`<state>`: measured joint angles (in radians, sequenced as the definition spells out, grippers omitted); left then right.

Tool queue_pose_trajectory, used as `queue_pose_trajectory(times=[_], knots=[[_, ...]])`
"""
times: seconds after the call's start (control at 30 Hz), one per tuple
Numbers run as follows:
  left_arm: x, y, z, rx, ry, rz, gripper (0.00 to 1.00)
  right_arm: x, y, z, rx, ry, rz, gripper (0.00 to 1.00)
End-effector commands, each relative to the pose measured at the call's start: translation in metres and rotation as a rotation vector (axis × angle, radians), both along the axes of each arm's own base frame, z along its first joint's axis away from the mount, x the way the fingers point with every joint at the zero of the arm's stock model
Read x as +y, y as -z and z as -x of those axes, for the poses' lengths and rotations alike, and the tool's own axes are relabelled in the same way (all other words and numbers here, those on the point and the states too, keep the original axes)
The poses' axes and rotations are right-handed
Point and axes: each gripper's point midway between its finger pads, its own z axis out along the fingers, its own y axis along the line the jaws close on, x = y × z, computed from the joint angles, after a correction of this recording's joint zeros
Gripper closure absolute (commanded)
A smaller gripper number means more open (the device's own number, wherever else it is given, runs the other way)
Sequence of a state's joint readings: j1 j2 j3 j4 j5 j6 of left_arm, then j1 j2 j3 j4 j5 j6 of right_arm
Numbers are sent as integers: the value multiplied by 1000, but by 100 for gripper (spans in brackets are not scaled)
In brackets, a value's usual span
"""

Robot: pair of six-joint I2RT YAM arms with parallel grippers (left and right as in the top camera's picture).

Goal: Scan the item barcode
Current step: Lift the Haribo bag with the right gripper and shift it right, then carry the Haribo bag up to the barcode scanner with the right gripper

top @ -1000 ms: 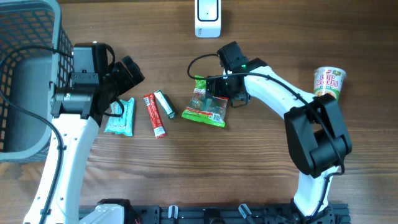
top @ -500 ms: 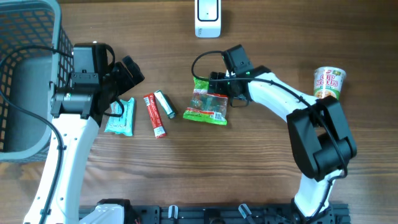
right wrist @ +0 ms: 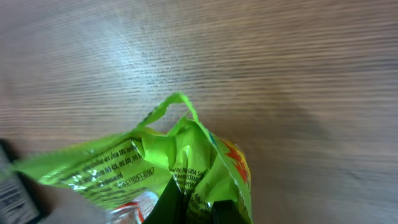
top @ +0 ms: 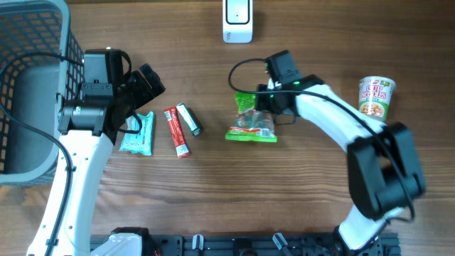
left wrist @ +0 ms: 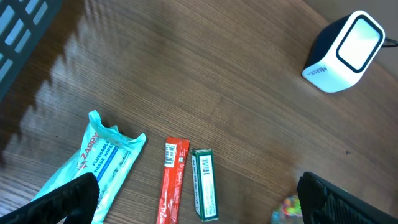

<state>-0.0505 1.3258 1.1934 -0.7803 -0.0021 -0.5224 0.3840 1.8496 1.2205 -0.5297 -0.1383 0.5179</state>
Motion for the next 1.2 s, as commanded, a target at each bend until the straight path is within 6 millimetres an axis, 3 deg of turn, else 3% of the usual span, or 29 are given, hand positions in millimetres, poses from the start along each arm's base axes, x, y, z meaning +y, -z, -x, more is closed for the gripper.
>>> queue_pose_trajectory(times=[0.0,0.2,0.37,0.53,0.67,0.9,1.0,1.17], knots=[[0,-5,-2,-14,-7,10,0,8,-61,7,-70,-50,-141,96],[0,-5,-2,-14,-7,10,0,15,-83,35,4,-87,-241,96],[0,-5,-2,-14,-7,10,0,14,-81,47,137,102,-300,96],[0,-5,-2,-14,-7,10,0,26,-95,55,241,231,-430,96],[0,-5,-2,-14,-7,10,0,16,-113,54,197,316,-430,96],[0,-5,-2,-14,-7,10,0,-17,-160,70,107,562,-446,96],[0,-5,-2,-14,-7,10,0,-18,-174,75,80,569,-477,96],[0,-5,-2,-14,-7,10,0,-5,-177,83,99,548,-496,96]])
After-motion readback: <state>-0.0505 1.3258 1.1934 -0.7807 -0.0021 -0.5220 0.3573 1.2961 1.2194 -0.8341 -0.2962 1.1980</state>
